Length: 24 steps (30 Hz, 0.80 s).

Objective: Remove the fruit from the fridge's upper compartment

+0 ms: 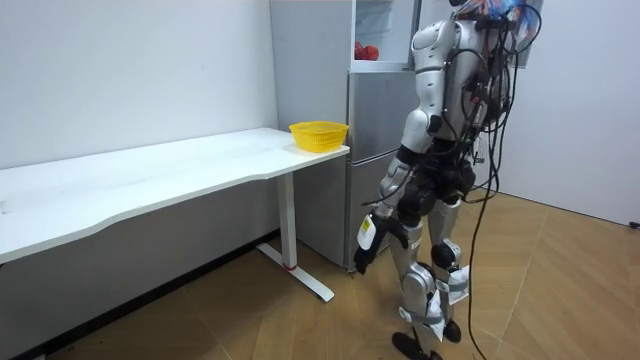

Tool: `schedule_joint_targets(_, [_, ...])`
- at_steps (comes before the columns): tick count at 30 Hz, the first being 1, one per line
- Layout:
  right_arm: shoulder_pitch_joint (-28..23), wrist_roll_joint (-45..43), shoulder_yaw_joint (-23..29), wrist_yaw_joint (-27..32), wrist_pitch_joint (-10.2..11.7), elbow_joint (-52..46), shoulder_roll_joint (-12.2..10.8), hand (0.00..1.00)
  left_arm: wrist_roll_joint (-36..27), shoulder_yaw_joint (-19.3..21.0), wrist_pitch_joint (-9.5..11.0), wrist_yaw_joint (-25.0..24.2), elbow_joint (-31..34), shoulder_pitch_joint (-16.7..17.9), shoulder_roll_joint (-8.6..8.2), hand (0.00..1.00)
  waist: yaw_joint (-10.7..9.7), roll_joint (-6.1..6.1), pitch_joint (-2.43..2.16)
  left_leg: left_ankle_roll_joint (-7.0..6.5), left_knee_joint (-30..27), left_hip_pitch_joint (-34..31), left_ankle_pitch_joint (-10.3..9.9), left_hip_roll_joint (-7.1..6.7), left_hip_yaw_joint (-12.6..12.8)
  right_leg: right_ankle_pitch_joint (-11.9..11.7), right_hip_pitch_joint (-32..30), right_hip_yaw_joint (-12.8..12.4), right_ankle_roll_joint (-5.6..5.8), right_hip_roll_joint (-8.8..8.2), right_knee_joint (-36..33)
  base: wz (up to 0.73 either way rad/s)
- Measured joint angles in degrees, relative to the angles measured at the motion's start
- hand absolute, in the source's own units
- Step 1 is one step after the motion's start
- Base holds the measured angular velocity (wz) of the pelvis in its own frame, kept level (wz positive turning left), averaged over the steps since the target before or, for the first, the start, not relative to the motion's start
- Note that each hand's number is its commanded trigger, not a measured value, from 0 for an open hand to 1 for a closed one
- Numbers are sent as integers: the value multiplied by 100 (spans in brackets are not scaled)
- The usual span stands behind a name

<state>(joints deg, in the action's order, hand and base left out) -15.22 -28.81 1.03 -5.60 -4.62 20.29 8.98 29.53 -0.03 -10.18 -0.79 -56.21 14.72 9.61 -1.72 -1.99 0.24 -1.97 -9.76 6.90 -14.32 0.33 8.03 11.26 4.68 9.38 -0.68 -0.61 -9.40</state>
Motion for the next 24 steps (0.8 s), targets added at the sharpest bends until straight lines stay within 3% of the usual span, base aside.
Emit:
schedule_joint_targets(4, [-320,108,21,14,48,-1180,-2,0,-3,-16,102,-14,106,10,28,0,-145,34,-13,0,-21,-71,0,0,63,-8,-79,-210,1,10,-43,-8])
schedule_joint_targets(7, [-596,114,26,1,134,-2045,-14,0,4,1,279,18,97,31,29,0,-172,78,-47,0,6,-44,0,18,358,-14,-138,-458,10,34,-52,-37])
schedule_joint_targets(11, [-735,150,59,4,280,-3112,-26,0,-5,-18,474,37,64,103,50,0,-400,129,-45,0,22,-38,0,42,468,-32,-282,-660,7,79,-133,-31])
schedule_joint_targets(14, [-893,181,267,55,497,-3967,-27,0,-1,-21,649,38,82,167,52,0,-449,135,-48,0,21,-42,0,62,624,-53,-340,-762,-6,111,-147,-24])
schedule_joint_targets(17, [-947,180,517,289,783,-4465,-38,0,2,-21,711,35,88,179,55,0,-498,141,-46,1,21,-45,-1,86,759,-91,-360,-777,-15,134,-139,-14])
schedule_joint_targets(20, [-951,200,534,423,935,-4658,-49,0,0,-25,821,35,-1,164,57,0,-482,149,-61,3,18,-23,-2,116,907,-126,-356,-842,-36,174,-138,-18])
schedule_joint_targets(24, [-851,233,532,591,1136,-4871,-41,0,-97,-134,992,66,-191,19,66,0,-511,233,-59,3,21,-22,-2,127,924,-149,-389,-903,-40,193,-180,-4])
